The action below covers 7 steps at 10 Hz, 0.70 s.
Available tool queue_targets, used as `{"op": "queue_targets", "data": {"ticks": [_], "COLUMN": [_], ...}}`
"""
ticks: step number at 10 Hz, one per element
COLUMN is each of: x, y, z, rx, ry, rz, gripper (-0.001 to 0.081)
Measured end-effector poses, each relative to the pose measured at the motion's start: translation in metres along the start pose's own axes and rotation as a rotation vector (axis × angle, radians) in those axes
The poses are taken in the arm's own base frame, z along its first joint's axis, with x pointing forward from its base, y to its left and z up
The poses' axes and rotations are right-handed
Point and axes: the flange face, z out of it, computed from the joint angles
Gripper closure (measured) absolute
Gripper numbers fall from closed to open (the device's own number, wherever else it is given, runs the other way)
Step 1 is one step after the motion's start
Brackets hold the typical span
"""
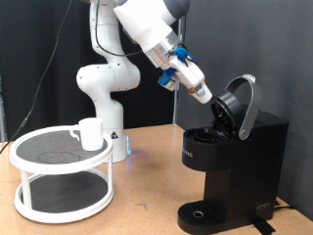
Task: Make a cup of coffee with the keurig machine
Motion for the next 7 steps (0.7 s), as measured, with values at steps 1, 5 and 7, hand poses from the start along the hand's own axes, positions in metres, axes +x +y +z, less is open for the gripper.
{"op": "queue_targets", "data": {"ticks": [1, 5, 7], "x": [0.003, 0.017, 0.021], "y": [-0.001, -0.008, -0.014], "z": [0.005, 0.021, 0.031], "rx": [0.0, 0.036, 0.058], "ry": [0.008, 0.031, 0.038], "rz": [-0.002, 0.004, 0.011], "gripper": [0.0434, 0.0434, 0.0434]}}
